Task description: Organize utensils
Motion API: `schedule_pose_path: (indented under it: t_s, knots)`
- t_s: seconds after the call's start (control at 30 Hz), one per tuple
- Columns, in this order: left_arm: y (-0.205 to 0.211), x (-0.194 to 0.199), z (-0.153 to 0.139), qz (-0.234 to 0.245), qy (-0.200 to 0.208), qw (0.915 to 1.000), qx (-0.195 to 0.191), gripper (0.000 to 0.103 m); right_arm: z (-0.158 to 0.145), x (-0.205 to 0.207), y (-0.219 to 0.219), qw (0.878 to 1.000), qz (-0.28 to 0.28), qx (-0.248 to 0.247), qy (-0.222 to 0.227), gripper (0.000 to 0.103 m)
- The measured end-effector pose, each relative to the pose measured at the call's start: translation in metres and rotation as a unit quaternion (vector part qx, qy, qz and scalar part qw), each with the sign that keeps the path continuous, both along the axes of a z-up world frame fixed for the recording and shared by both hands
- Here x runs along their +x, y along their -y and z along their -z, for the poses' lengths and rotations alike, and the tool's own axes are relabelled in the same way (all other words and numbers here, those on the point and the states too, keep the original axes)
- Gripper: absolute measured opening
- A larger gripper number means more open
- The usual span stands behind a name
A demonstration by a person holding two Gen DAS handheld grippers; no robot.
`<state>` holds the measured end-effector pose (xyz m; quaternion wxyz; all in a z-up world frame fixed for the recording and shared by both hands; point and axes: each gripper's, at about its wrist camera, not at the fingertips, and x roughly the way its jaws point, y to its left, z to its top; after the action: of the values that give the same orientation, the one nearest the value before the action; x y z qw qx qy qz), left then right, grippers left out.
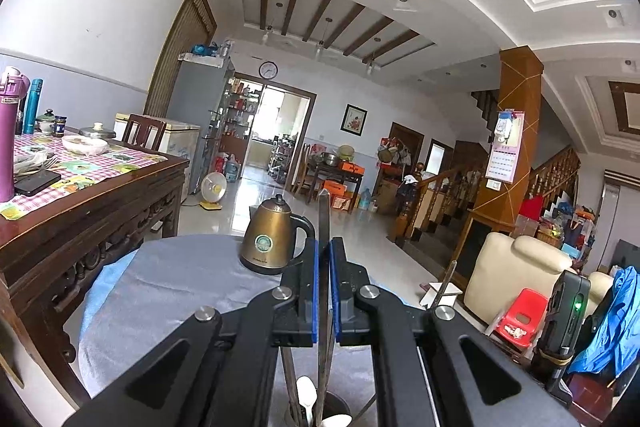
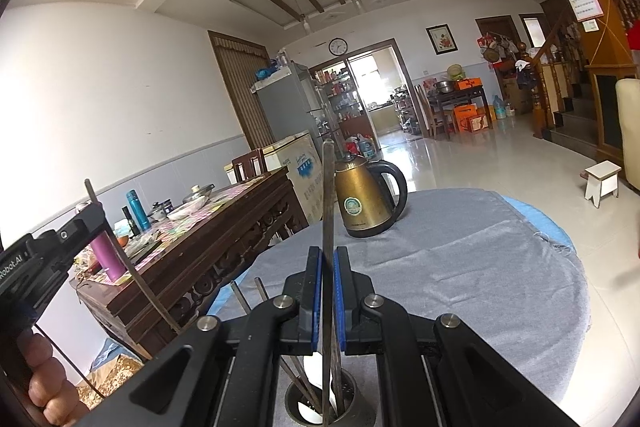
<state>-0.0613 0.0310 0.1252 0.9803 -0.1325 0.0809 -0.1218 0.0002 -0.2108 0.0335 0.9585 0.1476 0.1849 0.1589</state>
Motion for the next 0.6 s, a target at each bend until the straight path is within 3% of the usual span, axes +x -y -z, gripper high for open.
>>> schedule_pose_path:
  t_s: [0.33, 0.6]
  knots:
    - [0.002, 0.008, 0.012, 0.007, 0.001, 1.0000, -0.004, 0.005, 0.005, 0.001, -0.003, 1.000, -0.002, 0.005, -0.006, 0.007]
    - [0.002, 0.013, 0.022, -0.001, 0.008, 1.0000, 0.000, 0.005, 0.003, -0.005, -0.007, 1.000, 0.008, -0.005, 0.017, 0.007]
